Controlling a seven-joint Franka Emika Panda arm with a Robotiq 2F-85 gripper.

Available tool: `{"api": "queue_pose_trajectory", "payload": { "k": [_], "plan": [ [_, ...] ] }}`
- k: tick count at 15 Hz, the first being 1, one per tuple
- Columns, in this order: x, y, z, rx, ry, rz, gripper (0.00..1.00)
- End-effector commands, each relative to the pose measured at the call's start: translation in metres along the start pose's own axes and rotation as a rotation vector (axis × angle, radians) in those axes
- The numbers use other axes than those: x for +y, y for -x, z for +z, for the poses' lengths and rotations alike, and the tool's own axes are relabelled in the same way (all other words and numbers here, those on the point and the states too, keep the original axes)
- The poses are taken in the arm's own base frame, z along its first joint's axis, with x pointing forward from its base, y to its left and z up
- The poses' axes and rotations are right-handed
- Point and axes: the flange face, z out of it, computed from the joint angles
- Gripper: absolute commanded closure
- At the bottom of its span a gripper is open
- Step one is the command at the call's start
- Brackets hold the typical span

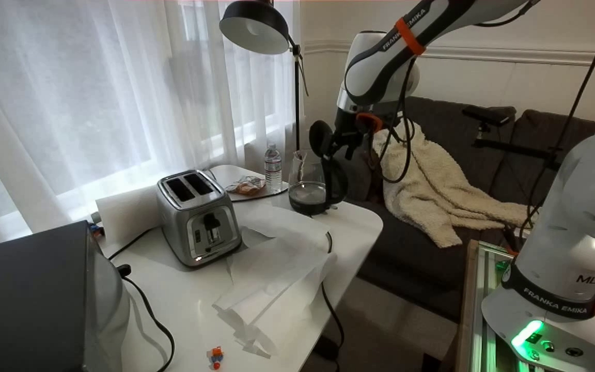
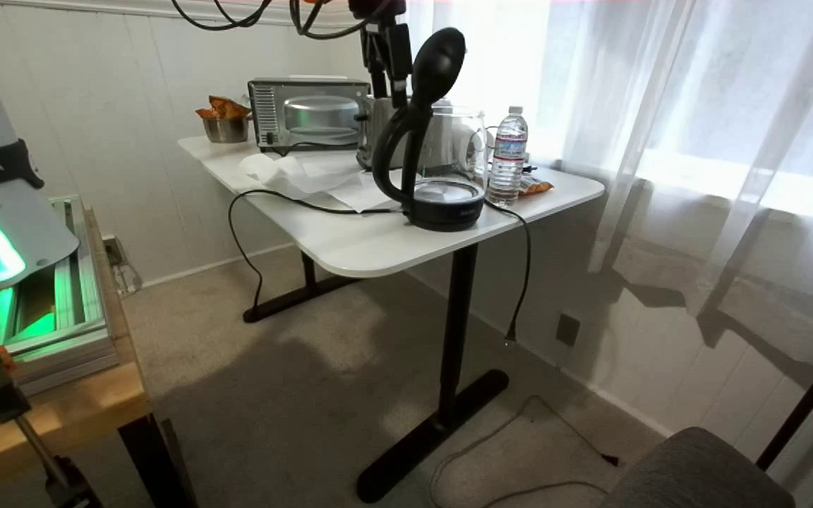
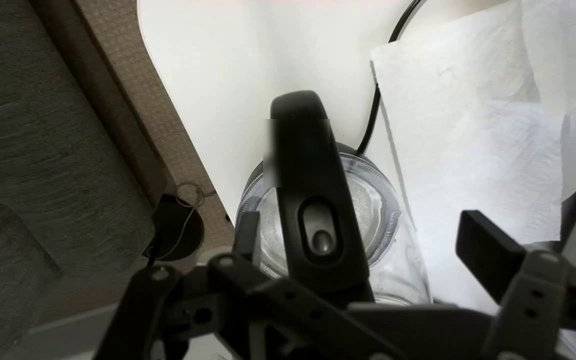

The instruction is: Press the lid ejector button of the clear electric kettle

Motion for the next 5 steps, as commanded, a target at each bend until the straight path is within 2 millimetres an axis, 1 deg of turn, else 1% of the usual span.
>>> {"api": "queue_pose_trajectory", "payload": {
  "k": [1, 5],
  "plan": [
    [-0.0001, -0.0001, 0.0002, -0.002, 0.001, 0.0, 0.0],
    [0.0, 0.0004, 0.0032, -0.008, 0.002, 0.0, 0.0]
  ]
}}
